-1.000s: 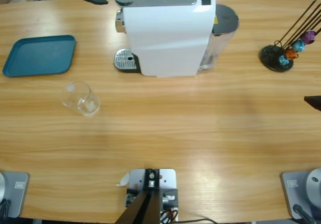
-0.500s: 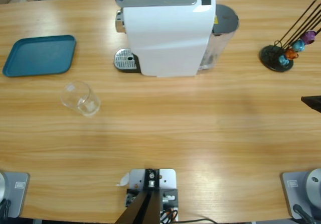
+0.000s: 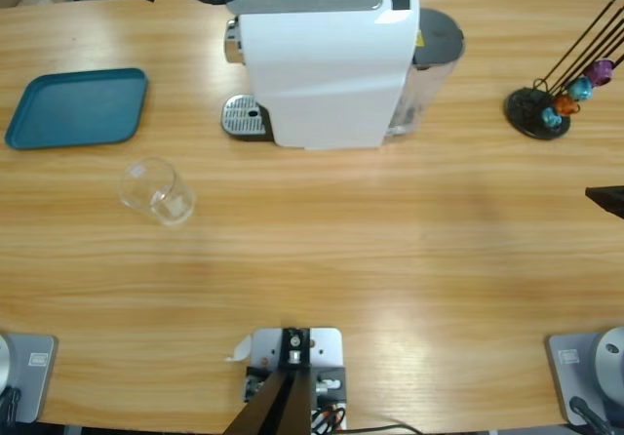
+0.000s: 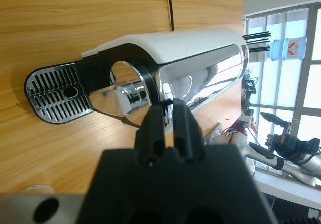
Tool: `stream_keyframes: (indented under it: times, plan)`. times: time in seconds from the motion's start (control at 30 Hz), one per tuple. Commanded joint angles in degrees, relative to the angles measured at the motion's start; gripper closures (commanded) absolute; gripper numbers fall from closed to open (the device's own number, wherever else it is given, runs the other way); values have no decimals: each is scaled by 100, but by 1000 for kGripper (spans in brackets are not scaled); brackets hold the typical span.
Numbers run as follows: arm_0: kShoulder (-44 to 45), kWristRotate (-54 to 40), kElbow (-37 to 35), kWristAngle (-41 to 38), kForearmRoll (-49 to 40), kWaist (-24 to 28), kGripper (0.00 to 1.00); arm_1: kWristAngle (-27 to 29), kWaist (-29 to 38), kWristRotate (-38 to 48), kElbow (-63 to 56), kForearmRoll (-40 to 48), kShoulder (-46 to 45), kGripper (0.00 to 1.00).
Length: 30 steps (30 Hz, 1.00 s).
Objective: Pour coffee
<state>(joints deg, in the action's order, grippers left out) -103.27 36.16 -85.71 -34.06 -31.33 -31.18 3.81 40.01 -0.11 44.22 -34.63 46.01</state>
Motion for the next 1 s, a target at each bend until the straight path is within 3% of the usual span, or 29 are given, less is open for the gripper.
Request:
stream_keyframes:
  times: [0.03, 0.27, 0.47, 0.8, 0.83, 0.87, 0.9, 0.93, 1.0]
  plan:
    - [-70, 58, -134, -426, 334, -130, 1000, 58, -64, 64, -89, -12, 54, 0]
    - [-99, 495, -1069, -447, 343, -361, 1000, 58, -64, 64, -91, -15, 49, 0]
    - [-23, 500, -1111, -477, 357, -449, 1000, 58, -64, 55, -105, -14, 12, 0]
    - [177, 497, -1952, -828, 1349, -758, 946, 76, -64, 108, -193, 36, -292, 0]
    - [211, 474, -1948, -828, 1382, -761, 808, 74, -64, 102, -186, 36, -266, 0]
    - [258, 453, -1929, -786, 1384, -777, 491, 69, -64, 92, -182, 36, -243, 0]
    - [351, 397, -1843, -695, 1384, -812, 114, 67, -64, 92, -170, 34, -199, 0]
    - [446, 330, -1725, -600, 1384, -853, 19, 76, -64, 115, -181, 95, -148, 0]
    - [803, 29, -1229, -146, 1366, -950, 1, 97, -64, -33, -583, 994, -319, 0]
